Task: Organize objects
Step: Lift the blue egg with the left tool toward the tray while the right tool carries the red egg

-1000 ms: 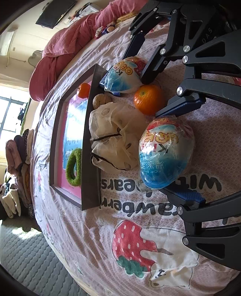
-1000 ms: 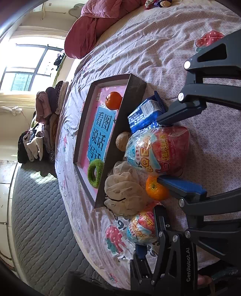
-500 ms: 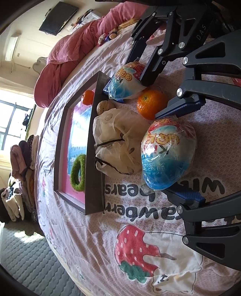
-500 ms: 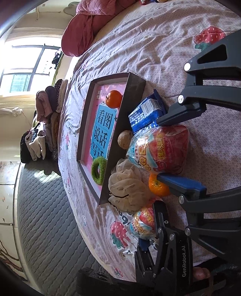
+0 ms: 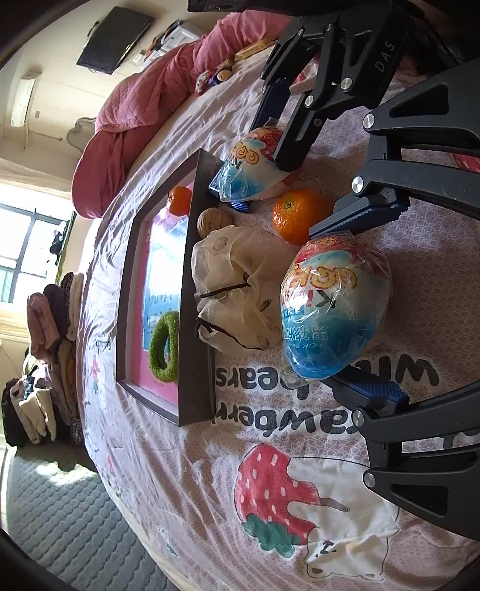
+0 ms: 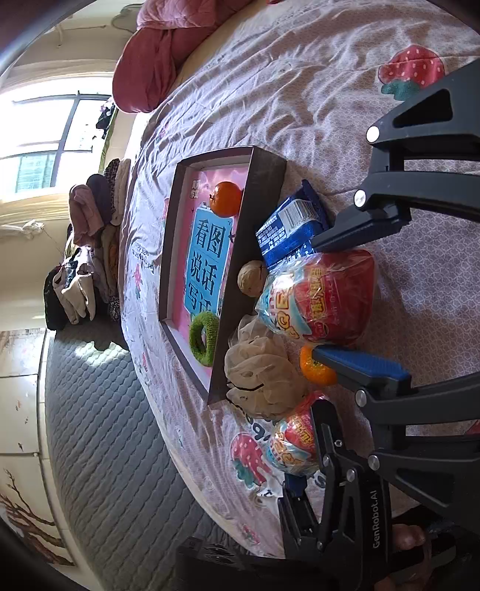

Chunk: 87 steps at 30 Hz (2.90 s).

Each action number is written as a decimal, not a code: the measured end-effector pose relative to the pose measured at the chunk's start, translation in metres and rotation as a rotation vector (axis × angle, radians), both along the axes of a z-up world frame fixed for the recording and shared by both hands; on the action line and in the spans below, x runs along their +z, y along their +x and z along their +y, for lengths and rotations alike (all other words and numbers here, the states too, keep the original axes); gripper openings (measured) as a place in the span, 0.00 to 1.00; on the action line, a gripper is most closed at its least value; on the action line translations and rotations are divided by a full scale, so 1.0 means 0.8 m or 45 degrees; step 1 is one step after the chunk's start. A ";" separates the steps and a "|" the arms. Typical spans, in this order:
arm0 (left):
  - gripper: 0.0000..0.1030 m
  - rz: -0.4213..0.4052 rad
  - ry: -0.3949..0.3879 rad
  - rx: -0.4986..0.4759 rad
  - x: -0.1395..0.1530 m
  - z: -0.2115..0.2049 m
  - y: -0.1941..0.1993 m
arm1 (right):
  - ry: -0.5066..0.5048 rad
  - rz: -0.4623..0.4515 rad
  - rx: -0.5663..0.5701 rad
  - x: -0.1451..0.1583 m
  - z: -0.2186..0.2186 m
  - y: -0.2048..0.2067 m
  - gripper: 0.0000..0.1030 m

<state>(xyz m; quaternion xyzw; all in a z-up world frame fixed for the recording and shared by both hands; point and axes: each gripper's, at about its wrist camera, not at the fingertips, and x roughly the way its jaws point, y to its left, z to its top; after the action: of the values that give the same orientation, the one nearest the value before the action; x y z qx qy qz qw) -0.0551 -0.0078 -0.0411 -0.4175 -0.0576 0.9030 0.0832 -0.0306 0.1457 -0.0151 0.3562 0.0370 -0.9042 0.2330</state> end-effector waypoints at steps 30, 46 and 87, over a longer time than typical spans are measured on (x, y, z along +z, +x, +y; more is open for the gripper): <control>0.65 0.111 -0.001 0.033 0.042 -0.004 0.009 | -0.131 0.116 -0.045 0.040 0.015 0.009 0.50; 0.65 0.183 0.005 0.061 0.074 -0.005 0.004 | -0.137 0.190 -0.044 0.061 0.007 0.018 0.50; 0.65 0.298 -0.066 0.106 0.122 -0.022 -0.085 | -0.067 0.280 -0.100 0.099 0.007 -0.047 0.50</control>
<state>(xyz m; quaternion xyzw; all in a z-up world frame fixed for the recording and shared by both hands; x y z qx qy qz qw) -0.1235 -0.0254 0.0568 -0.3087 -0.0414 0.9494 0.0409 -0.0678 0.1510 0.0637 0.2498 0.0245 -0.9468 0.2013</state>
